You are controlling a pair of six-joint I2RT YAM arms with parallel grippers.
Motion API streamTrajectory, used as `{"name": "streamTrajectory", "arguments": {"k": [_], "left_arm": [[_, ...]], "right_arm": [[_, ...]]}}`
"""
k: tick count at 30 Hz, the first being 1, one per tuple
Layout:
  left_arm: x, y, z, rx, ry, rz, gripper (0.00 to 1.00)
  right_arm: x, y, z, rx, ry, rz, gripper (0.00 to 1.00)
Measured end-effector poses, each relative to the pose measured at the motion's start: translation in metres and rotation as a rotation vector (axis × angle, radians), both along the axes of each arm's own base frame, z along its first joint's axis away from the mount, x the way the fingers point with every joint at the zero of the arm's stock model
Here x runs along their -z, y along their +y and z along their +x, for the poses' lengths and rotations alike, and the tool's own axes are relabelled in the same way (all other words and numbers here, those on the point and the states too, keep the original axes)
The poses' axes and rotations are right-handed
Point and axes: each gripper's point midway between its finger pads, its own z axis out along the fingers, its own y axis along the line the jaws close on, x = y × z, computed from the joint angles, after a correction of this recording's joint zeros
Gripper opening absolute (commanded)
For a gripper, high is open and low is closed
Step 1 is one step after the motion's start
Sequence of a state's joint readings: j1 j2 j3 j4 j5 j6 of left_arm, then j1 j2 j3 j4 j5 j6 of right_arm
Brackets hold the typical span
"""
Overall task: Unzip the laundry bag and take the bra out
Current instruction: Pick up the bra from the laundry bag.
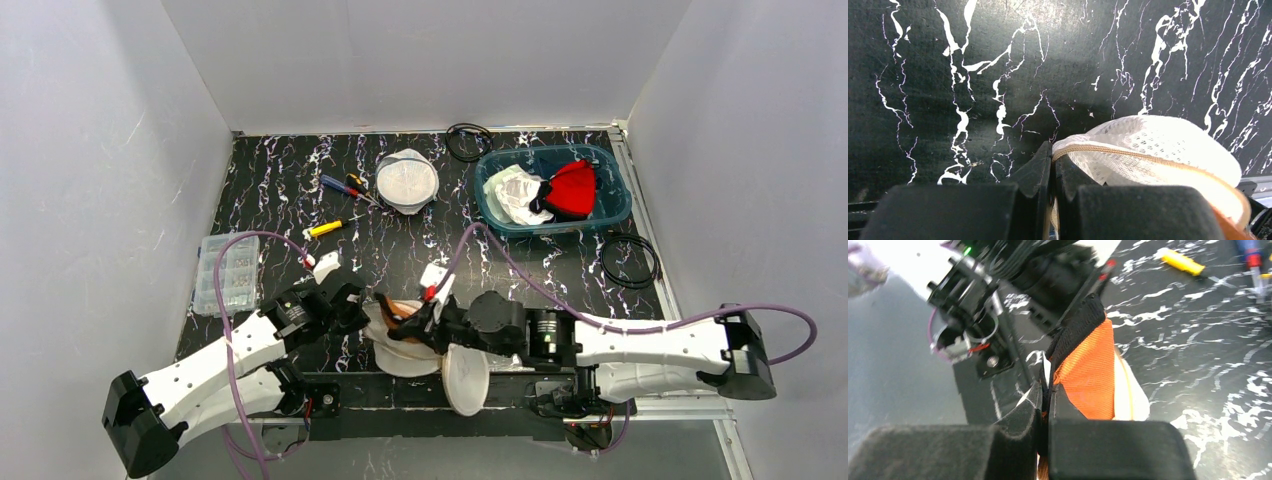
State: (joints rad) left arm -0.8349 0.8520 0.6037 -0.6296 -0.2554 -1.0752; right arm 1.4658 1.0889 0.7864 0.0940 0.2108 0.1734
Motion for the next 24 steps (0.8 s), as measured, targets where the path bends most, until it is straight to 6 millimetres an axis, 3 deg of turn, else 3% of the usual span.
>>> {"name": "streamTrajectory", "arguments": {"k": [4, 9, 20, 24], "left_arm": [[-0.004, -0.003, 0.002, -0.016, -0.011, -0.026, 0.00], [-0.010, -0.007, 0.008, -0.045, -0.039, -0.063, 0.00], [-0.023, -0.029, 0.027, -0.053, -0.071, -0.121, 0.00], [-0.025, -0.030, 0.028, -0.053, -0.074, -0.118, 0.00]], "right_arm": [[-0.021, -0.018, 0.030, 0.174, -0.010, 0.083, 0.01], [-0.031, -0.033, 0.055, 0.331, -0.003, 0.141, 0.01], [-0.038, -0.022, 0.073, 0.386, 0.046, 0.226, 0.01], [-0.056, -0.021, 0.075, 0.386, 0.026, 0.230, 0.01]]}}
